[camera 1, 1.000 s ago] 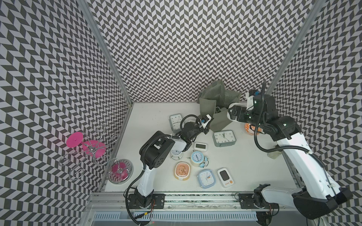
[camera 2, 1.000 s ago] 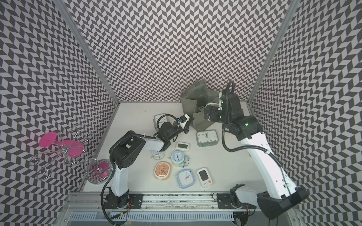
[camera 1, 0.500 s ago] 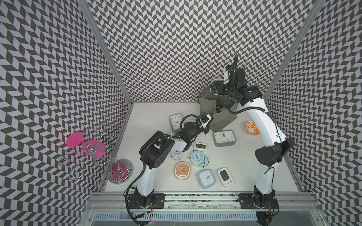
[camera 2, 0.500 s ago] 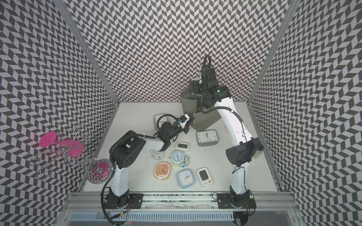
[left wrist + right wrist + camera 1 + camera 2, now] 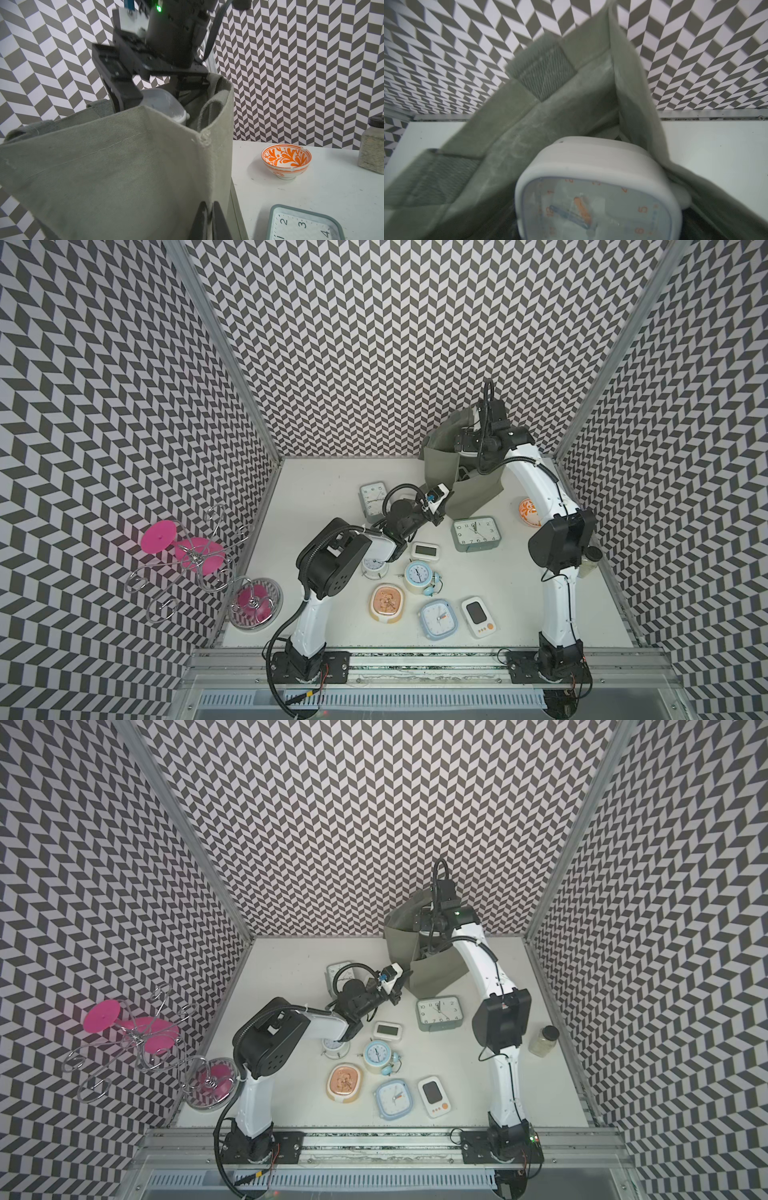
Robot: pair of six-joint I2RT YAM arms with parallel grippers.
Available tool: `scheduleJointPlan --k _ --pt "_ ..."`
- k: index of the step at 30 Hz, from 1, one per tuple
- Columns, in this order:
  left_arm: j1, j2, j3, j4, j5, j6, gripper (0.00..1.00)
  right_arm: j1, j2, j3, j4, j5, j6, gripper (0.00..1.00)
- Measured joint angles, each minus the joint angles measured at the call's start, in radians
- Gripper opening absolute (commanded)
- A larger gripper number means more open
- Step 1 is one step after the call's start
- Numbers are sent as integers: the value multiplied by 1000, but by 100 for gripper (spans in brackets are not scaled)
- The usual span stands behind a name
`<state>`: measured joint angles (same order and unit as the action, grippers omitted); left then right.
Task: Put the alarm clock into the canvas bag
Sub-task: Place the alarm at the canvas bag.
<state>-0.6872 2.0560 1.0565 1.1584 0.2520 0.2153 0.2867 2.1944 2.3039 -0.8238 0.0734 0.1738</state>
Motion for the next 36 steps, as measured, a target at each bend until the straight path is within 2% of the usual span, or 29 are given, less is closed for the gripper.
scheduleJointPlan --k 9,12,17,22,31,36 --pt "0 7 0 1 4 0 10 1 100 -90 18 -3 -35 81" --pt "-1 7 0 1 4 0 10 -1 117 -91 19 -3 -35 86" --pt "0 7 0 2 4 0 10 -1 117 -91 25 -2 -32 99" --pt "0 9 0 9 4 -1 10 -1 93 -110 36 -5 -28 99" --pt "0 13 0 16 5 -3 10 -1 -99 -125 40 -57 -28 99" --pt "0 14 0 16 5 -7 10 5 -345 -271 48 -79 -23 99"
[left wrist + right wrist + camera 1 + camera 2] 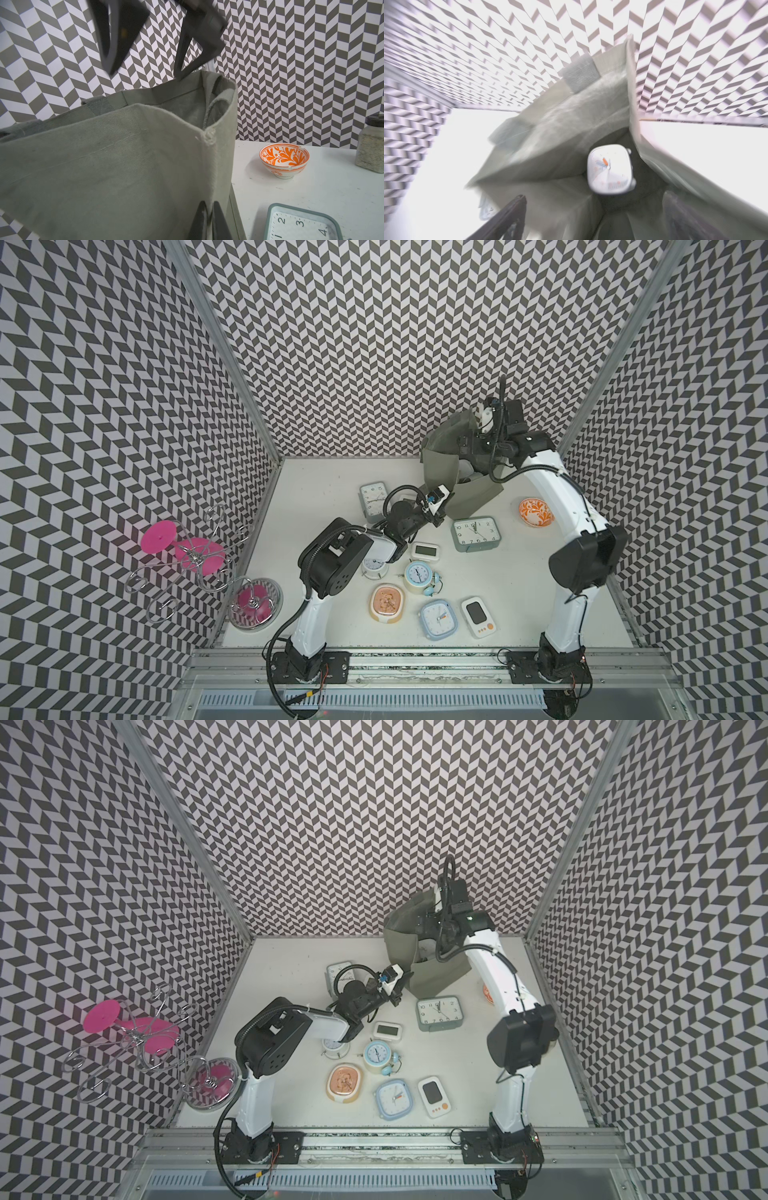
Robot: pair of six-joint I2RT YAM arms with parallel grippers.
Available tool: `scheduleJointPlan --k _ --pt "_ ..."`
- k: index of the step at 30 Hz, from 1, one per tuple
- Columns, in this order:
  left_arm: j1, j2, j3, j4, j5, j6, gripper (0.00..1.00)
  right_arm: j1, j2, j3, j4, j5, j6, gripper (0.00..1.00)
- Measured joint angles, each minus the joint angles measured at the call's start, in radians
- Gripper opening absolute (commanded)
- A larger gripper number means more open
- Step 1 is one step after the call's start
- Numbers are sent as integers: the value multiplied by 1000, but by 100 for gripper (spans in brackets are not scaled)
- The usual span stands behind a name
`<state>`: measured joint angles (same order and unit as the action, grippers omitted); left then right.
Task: Put the alarm clock into the canvas bag
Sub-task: Place the alarm at the canvas bag, then pick up the alarm from the center of the board.
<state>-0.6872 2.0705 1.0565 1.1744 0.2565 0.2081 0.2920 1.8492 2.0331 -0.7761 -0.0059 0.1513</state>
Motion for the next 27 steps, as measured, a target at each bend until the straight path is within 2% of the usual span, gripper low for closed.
scheduleJointPlan --k 3,7,10,16,19,27 --pt "2 0 0 0 0 -2 10 9 -210 -211 29 -2 12 100" --pt "3 0 0 0 1 -8 10 29 -533 -586 72 2 48 98" --pt "3 0 0 0 1 -13 10 38 -674 -762 35 8 79 96" --pt "5 0 0 0 3 -19 10 131 -762 -1000 -84 8 154 94" --pt "7 0 0 0 3 -20 10 189 -769 -1066 -143 -17 192 89" --pt "7 0 0 0 3 -20 10 315 -774 -1250 -181 -115 288 86"
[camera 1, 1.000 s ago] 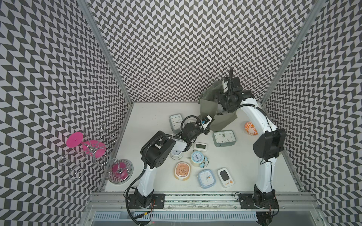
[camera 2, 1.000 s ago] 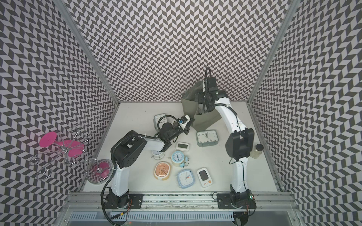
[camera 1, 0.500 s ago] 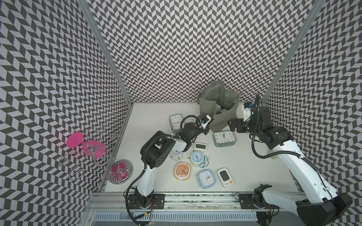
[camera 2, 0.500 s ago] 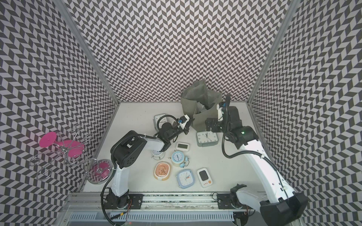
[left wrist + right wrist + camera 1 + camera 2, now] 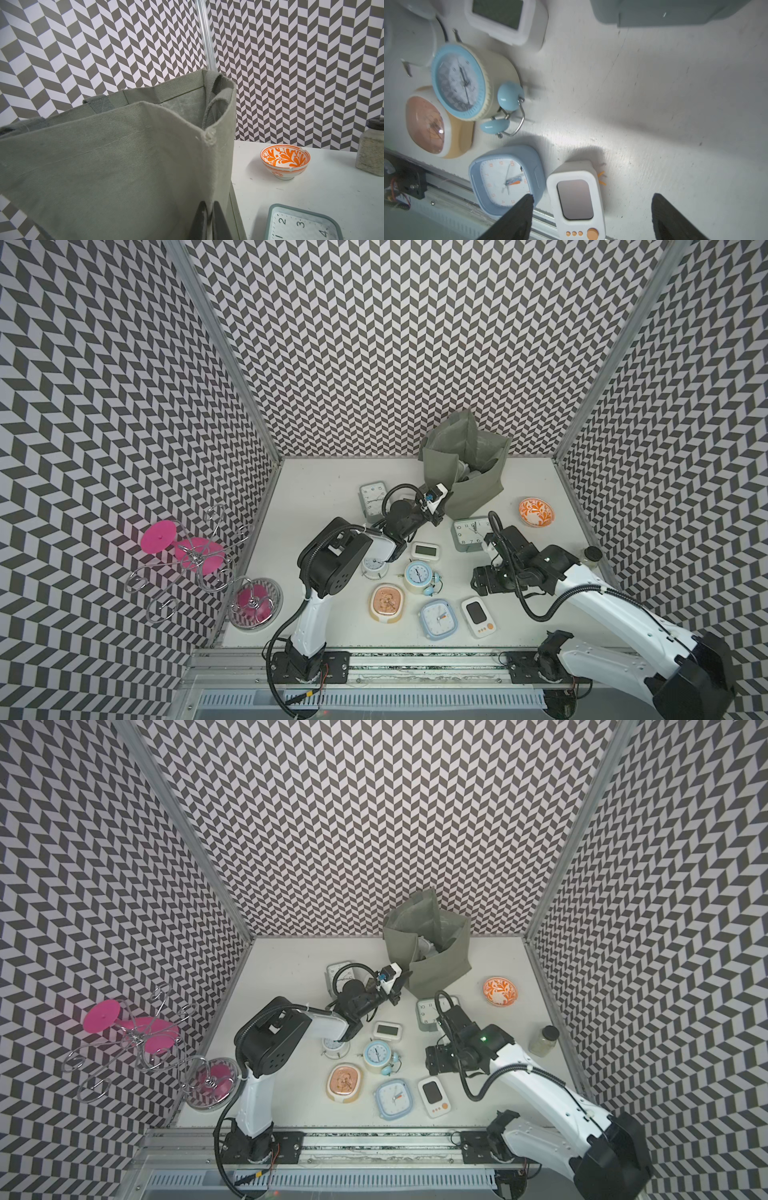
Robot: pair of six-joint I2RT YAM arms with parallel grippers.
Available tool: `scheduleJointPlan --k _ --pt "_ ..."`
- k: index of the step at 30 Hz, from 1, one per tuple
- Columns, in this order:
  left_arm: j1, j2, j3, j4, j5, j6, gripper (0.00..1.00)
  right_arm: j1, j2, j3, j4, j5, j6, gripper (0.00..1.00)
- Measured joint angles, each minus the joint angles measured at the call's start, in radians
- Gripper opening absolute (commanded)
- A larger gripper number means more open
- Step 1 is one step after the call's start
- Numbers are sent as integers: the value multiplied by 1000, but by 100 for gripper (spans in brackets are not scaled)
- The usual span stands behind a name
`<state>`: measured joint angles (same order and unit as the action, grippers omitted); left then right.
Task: Put the alarm clock into the canvas bag
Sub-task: Pick up the alarm from the center of the board.
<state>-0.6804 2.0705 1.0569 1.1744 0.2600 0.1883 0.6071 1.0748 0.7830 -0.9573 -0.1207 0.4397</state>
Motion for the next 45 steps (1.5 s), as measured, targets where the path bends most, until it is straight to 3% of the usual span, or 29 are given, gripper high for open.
scheduleJointPlan --k 13,27,38,45 --pt "0 11 0 3 0 0 10 70 31 -126 54 -112 55 87" --pt "0 11 0 3 0 0 10 117 97 -148 122 -121 63 86" --pt "0 16 0 6 0 -3 10 161 151 -166 161 -92 93 79" --pt "0 16 0 6 1 -3 10 168 158 -162 171 -31 121 66"
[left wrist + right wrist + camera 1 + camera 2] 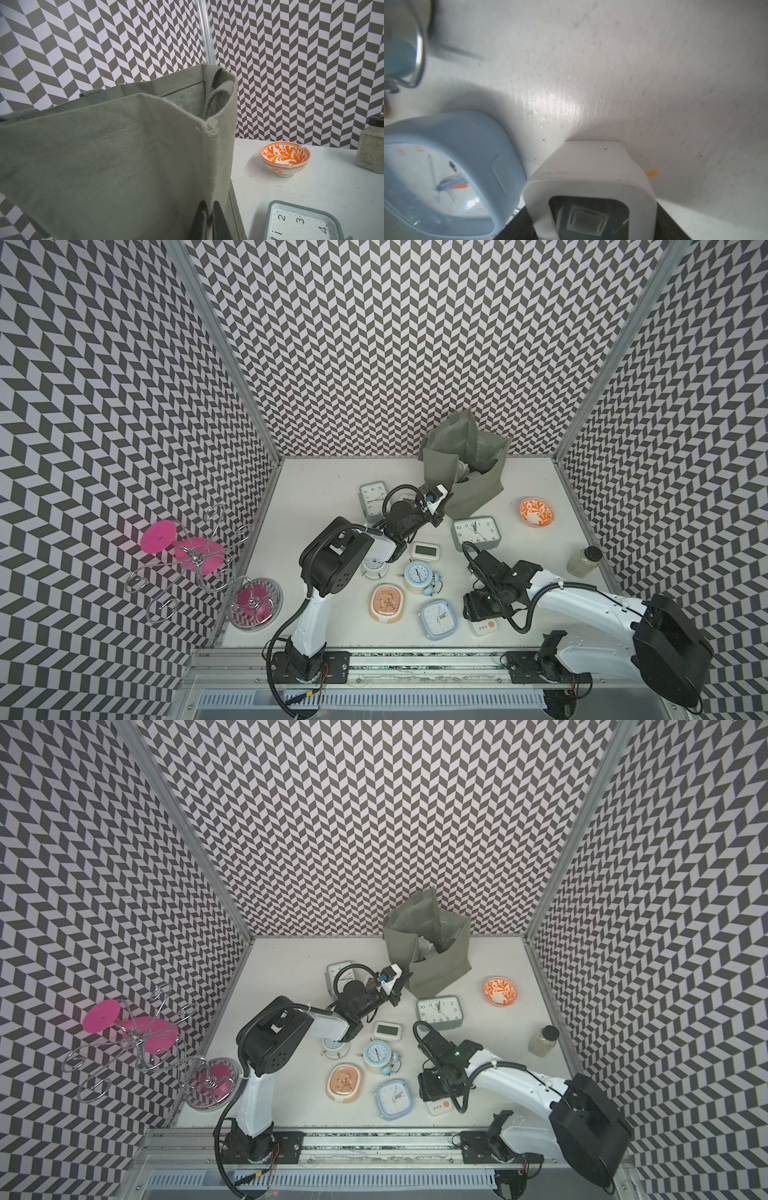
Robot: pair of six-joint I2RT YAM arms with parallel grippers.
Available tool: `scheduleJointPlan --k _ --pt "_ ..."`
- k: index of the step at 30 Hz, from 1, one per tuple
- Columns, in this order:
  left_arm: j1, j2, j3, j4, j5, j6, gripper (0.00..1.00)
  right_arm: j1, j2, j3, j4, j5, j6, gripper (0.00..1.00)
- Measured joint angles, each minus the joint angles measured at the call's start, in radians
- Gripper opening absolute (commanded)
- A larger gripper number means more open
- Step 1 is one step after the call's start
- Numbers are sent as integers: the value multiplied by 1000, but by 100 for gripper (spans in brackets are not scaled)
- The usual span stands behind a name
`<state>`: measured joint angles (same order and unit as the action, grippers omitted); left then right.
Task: Put the alarm clock into the canvas bag
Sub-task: Pick up the alarm from the center of the board.
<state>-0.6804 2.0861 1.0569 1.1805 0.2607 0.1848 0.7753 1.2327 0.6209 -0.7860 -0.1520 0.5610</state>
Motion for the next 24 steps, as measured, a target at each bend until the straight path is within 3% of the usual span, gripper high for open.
scheduleJointPlan --k 10,16,24 --pt "0 0 0 0 6 0 10 1 -30 193 -97 121 17 60" --pt "0 0 0 0 6 0 10 1 -32 462 -134 266 8 59" --pt "-1 0 0 0 13 -5 10 -32 34 810 2 440 -112 59"
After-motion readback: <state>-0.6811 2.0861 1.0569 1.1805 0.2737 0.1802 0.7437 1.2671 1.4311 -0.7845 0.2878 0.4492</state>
